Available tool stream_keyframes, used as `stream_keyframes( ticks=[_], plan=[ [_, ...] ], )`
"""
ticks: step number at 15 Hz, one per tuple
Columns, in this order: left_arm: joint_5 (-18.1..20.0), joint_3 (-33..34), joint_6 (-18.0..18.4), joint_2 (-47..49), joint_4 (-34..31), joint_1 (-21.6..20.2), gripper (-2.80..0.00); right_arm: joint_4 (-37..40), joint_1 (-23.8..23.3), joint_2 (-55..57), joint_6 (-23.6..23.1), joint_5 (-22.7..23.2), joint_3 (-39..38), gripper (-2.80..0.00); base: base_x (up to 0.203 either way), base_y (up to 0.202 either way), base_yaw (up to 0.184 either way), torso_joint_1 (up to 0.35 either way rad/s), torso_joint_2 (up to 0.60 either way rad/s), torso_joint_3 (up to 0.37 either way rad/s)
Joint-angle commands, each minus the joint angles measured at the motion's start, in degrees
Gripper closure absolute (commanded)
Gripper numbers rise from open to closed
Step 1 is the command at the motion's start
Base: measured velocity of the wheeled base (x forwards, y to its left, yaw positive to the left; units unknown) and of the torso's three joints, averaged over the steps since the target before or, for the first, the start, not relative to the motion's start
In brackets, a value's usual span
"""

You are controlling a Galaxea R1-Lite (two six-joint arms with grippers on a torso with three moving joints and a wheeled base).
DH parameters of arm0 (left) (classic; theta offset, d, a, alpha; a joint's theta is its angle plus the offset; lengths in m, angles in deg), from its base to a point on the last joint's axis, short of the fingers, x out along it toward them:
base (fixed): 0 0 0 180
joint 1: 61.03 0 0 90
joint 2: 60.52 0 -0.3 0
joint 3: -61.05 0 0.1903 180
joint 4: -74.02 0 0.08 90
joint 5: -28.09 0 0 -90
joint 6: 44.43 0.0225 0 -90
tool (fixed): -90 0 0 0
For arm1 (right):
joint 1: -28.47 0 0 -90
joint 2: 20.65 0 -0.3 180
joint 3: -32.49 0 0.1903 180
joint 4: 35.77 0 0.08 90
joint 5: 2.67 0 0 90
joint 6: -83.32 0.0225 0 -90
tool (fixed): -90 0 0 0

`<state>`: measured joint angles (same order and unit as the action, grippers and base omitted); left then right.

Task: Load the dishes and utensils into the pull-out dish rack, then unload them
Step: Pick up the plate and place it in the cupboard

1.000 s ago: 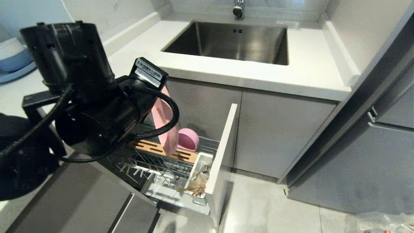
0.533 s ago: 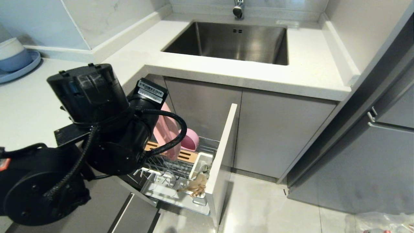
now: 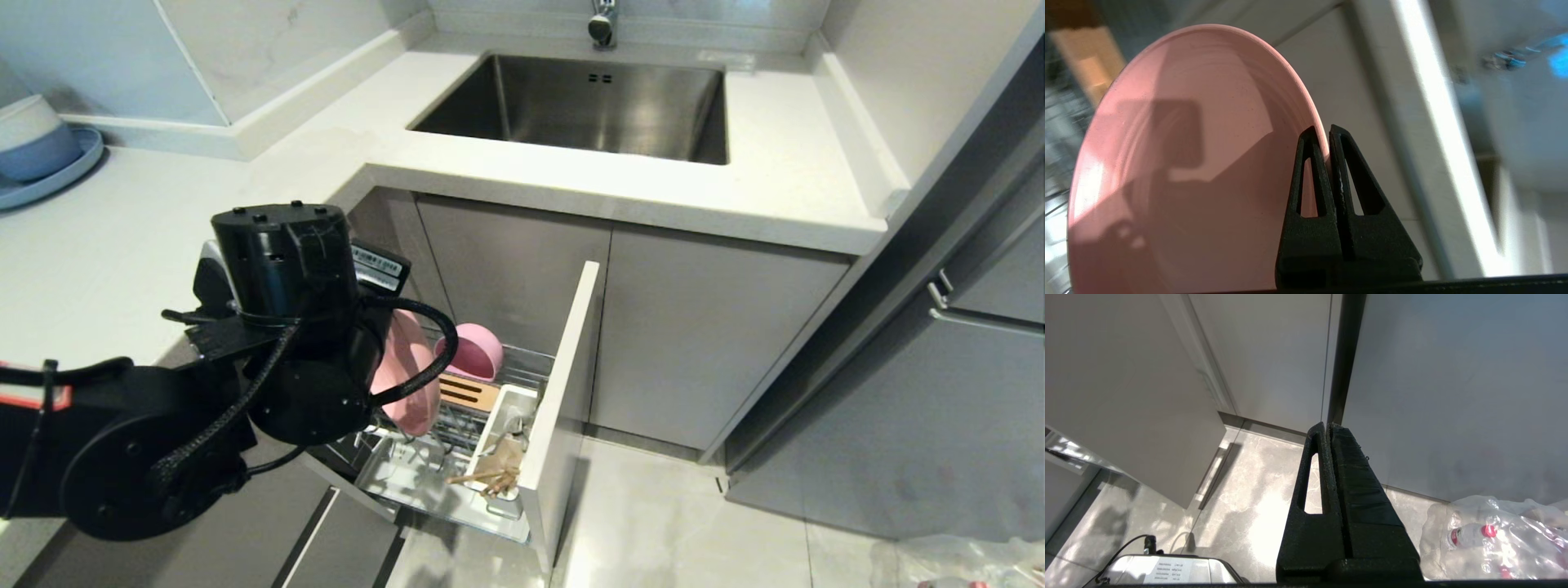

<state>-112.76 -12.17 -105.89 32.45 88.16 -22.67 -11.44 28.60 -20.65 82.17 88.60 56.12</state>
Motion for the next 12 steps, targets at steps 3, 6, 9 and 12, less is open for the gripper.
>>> stream_keyframes(
  ticks=[3,6,9,12],
  plan=[
    [-0.1,0.0,-10.8,1.4,-7.5,-0.9,0.00,0.0,0.0,0.0,-0.1,0.0,0.0,0.00,0.000,0.000,0.000,0.000,0.00,0.000],
    [-0.5,0.0,-11.8,3.9,-5.2,-0.9,0.00,0.0,0.0,0.0,-0.1,0.0,0.0,0.00,0.000,0.000,0.000,0.000,0.00,0.000],
    [-1.9,0.4,-12.3,6.9,-2.6,-0.9,0.00,0.0,0.0,0.0,0.0,0.1,0.0,0.00,0.000,0.000,0.000,0.000,0.00,0.000],
    [-3.1,0.3,-12.3,10.2,1.5,-1.9,0.00,0.0,0.0,0.0,-0.1,0.1,0.0,0.00,0.000,0.000,0.000,0.000,0.00,0.000]
  ],
)
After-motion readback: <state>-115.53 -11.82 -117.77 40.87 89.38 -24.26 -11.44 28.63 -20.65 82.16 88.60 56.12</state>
